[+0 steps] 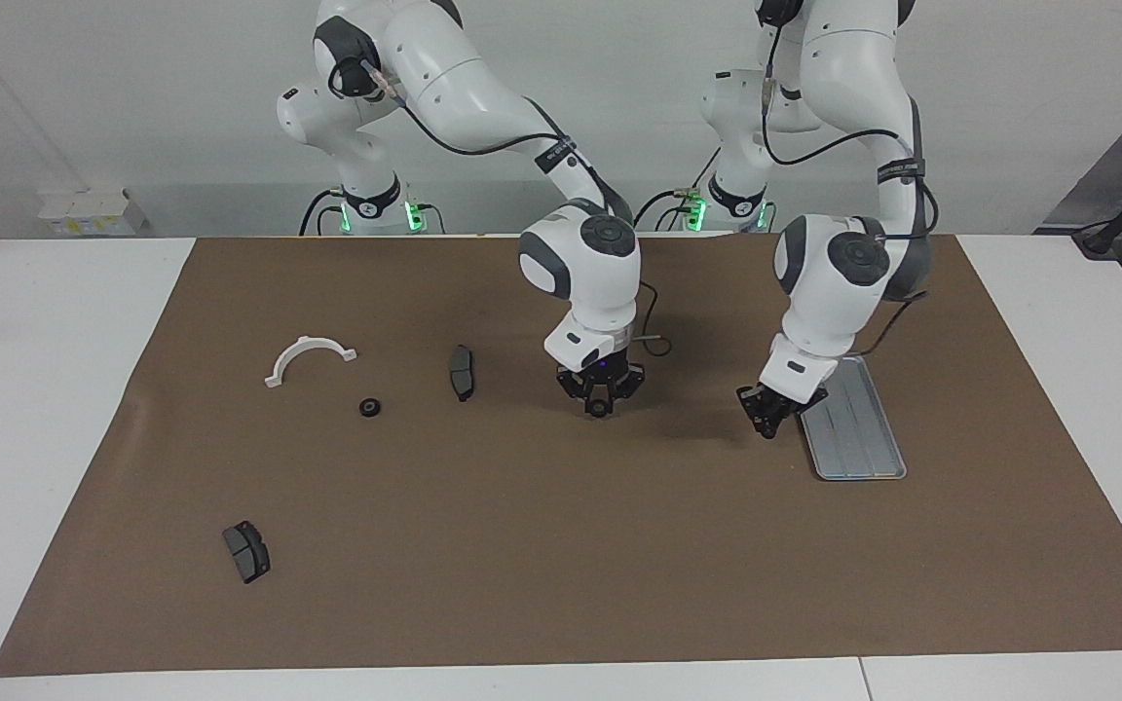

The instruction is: Place bearing gear from tray to pile

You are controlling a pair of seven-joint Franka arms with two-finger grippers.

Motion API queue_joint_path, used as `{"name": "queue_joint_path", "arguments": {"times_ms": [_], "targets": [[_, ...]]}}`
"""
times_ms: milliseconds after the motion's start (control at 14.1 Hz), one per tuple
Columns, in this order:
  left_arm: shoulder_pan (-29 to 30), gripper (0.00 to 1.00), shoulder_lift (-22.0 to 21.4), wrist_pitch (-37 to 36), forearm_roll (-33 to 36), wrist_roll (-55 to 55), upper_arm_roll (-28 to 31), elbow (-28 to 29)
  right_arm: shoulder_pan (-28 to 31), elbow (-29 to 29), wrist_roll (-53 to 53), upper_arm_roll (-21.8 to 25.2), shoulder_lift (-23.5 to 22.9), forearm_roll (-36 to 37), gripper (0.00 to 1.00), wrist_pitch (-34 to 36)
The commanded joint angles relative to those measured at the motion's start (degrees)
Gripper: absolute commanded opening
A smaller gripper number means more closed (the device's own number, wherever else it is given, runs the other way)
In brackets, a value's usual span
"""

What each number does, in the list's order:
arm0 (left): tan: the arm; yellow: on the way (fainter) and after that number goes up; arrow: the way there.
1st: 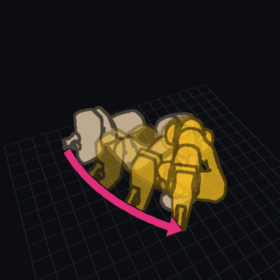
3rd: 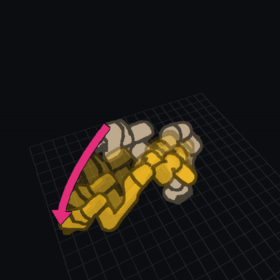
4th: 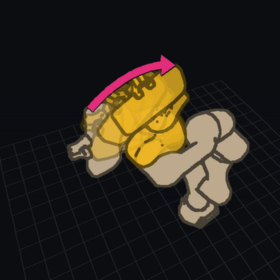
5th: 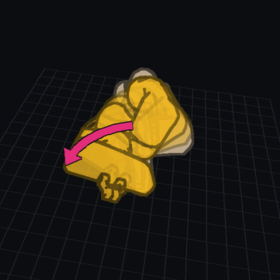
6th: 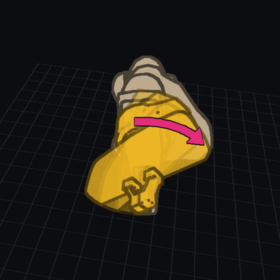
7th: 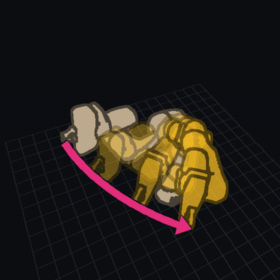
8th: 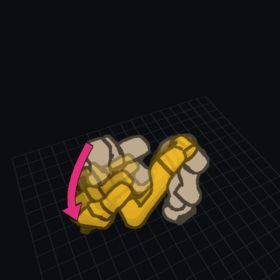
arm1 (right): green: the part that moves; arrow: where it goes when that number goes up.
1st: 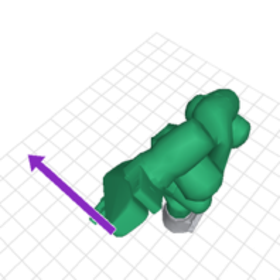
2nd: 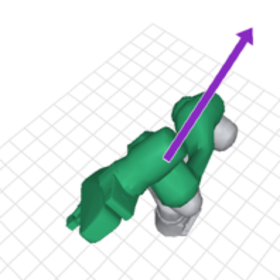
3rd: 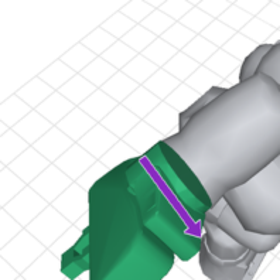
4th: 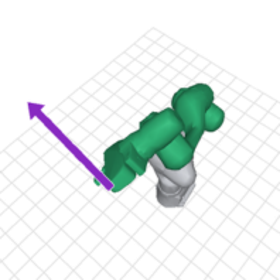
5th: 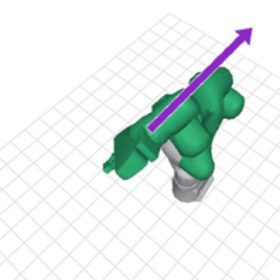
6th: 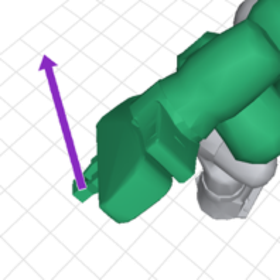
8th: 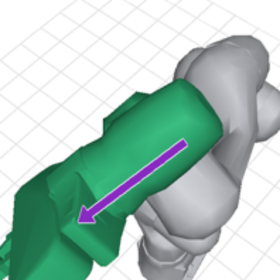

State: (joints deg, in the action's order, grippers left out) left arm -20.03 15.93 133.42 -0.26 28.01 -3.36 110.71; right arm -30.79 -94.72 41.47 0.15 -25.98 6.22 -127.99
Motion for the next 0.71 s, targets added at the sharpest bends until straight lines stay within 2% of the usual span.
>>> {"name": "queue_joint_path", "arguments": {"times_ms": [0, 71, 212, 354, 496, 637], "targets": [[-7.4, 0.04, 0.9, 2.5, -0.7, 4.9, 1.0, 0.1, 6.0, -11.3, -6.7, -0.9, 9.1, 0.3, 0.00, -0.7], [-10.0, 0.09, 1.5, 4.2, -0.7, 6.0, 1.1, 0.4, 8.3, -13.4, -10.1, -0.9, 10.8, 0.2, 0.00, -0.7], [-13.2, 0.31, 1.7, 8.1, -0.7, 6.1, 1.1, 3.2, 14.0, -15.7, -18.2, -1.0, 13.1, -0.2, 0.00, -0.6], [-14.9, 0.61, 1.6, 10.3, -0.7, 6.1, 1.1, 5.1, 18.2, -16.9, -25.2, -1.0, 13.5, -1.7, 0.00, -0.8], [-15.0, 1.00, 1.6, 10.3, -0.6, 6.0, 1.1, 5.0, 22.7, -16.8, -32.4, -0.9, 13.3, -3.9, 0.00, -1.1], [-14.0, 1.00, 1.6, 9.4, -0.6, 5.9, 1.4, 3.1, 27.3, -16.8, -39.8, -0.9, 13.0, -4.8, 0.00, -2.0]]}}
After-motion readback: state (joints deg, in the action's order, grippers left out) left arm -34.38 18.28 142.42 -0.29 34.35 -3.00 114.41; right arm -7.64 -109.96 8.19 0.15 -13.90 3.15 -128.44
